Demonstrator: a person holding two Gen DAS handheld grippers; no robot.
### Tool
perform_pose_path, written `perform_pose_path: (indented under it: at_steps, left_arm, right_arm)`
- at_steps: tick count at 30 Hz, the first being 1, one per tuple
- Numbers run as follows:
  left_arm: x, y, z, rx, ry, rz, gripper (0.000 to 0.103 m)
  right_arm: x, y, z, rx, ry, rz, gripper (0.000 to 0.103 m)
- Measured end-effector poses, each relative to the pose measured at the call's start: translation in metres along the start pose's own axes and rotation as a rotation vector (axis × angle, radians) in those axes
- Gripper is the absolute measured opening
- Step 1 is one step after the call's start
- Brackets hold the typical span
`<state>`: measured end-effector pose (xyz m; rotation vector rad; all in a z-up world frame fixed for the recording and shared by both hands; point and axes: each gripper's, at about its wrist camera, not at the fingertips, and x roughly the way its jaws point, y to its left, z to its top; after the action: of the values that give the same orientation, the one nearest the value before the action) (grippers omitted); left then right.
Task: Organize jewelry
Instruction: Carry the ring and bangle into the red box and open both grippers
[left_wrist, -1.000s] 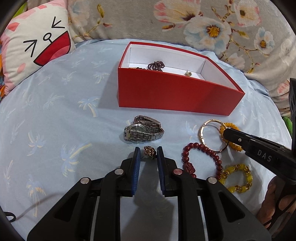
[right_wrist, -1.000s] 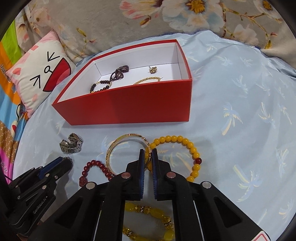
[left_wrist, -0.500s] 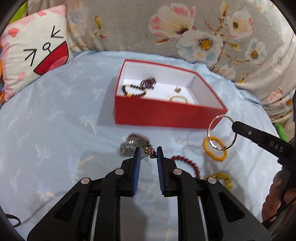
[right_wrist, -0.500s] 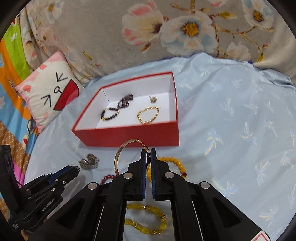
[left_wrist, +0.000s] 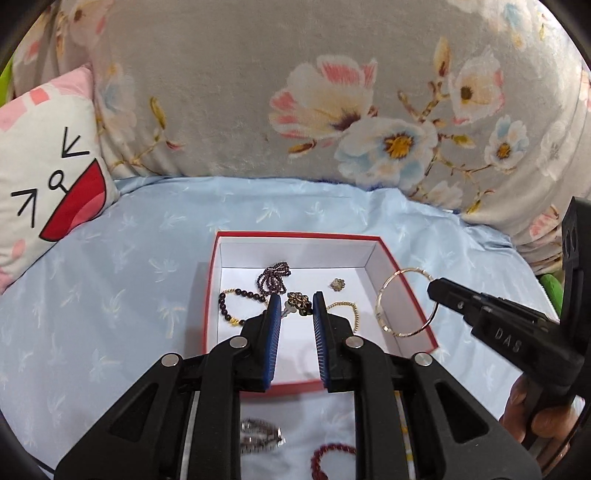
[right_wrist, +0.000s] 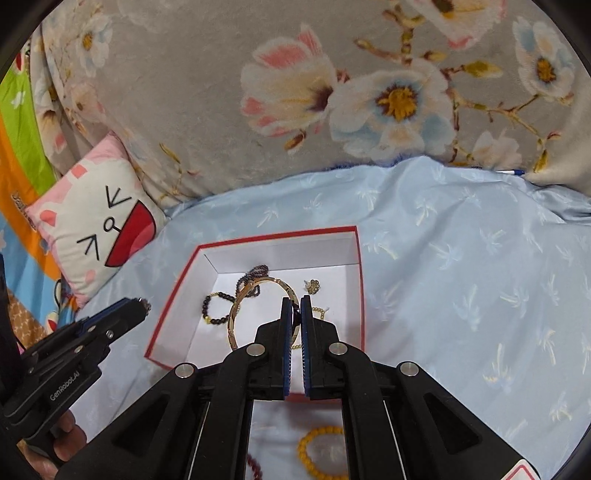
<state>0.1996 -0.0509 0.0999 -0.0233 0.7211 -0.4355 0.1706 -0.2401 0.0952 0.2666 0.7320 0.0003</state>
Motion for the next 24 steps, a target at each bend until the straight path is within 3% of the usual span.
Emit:
perform_pose_path:
  at_steps: [6,10,16,18,24]
  left_arm:
    - [0.051,0.007,-0.009,0.002,0.09,0.019,0.017]
    - [0.065,0.011,-0.018,-0.003,0.12,0.026,0.017]
    - [0.067,0.015,-0.02,-0.016,0.102,0.034,0.021]
    - [0.064,0.015,-0.018,-0.019,0.081,0.042,0.039]
    - [0.051,0.021,-0.011,-0.043,0.038,0.039,0.04]
  right_arm:
    - [0.047,-0.001,-0.017,0.002,0.097,-0.004,0.005]
    - [0.06,-0.002,-0.025,-0.004,0.126,-0.007,0.005]
    - [0.059,0.001,-0.028,-0.044,0.106,-0.05,0.011]
    - [0.057,-0.001,-0.029,-0.042,0.098,-0.056,0.016]
    - [0.045,-0.005,-0.026,-0.036,0.063,-0.063,0.021]
